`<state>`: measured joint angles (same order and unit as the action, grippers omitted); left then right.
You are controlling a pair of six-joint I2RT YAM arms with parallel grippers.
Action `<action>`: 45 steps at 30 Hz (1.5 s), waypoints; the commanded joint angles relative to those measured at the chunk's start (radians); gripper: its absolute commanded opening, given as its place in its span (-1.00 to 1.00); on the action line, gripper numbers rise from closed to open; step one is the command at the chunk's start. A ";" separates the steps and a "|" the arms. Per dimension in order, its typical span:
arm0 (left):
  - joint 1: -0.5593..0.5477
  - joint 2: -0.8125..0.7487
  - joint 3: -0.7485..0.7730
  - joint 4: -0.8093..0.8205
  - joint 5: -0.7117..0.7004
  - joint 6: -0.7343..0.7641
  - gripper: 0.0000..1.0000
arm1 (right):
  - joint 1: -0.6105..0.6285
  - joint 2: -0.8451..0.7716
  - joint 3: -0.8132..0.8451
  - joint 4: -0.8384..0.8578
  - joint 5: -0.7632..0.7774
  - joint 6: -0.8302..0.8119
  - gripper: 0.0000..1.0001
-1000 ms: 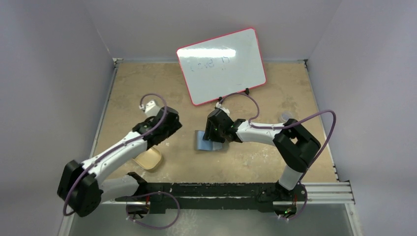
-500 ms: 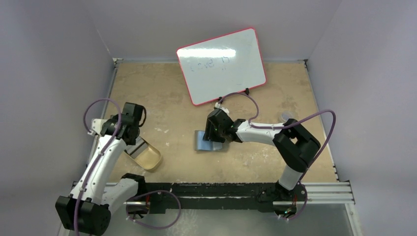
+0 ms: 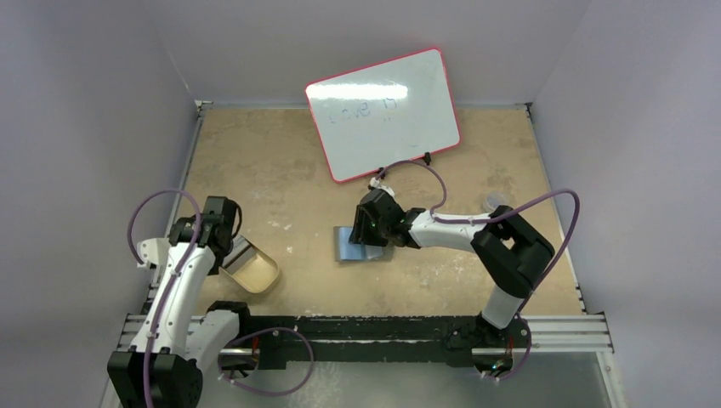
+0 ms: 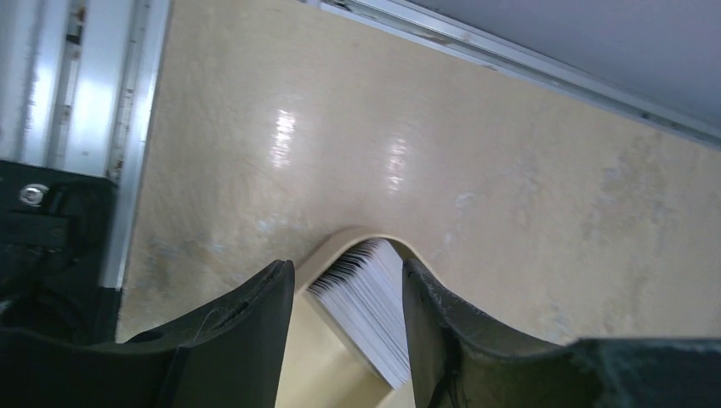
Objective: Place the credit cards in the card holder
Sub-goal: Move the storage box to the center of the board.
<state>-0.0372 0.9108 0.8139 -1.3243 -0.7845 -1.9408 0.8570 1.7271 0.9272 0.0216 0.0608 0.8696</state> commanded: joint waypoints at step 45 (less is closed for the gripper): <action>0.048 0.233 -0.238 0.646 0.369 0.241 -1.00 | 0.007 0.003 -0.032 -0.041 -0.024 -0.008 -0.03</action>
<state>0.0063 1.1049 0.5259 -0.8227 -0.4339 -1.7836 0.8562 1.7210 0.9089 0.0517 0.0517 0.8696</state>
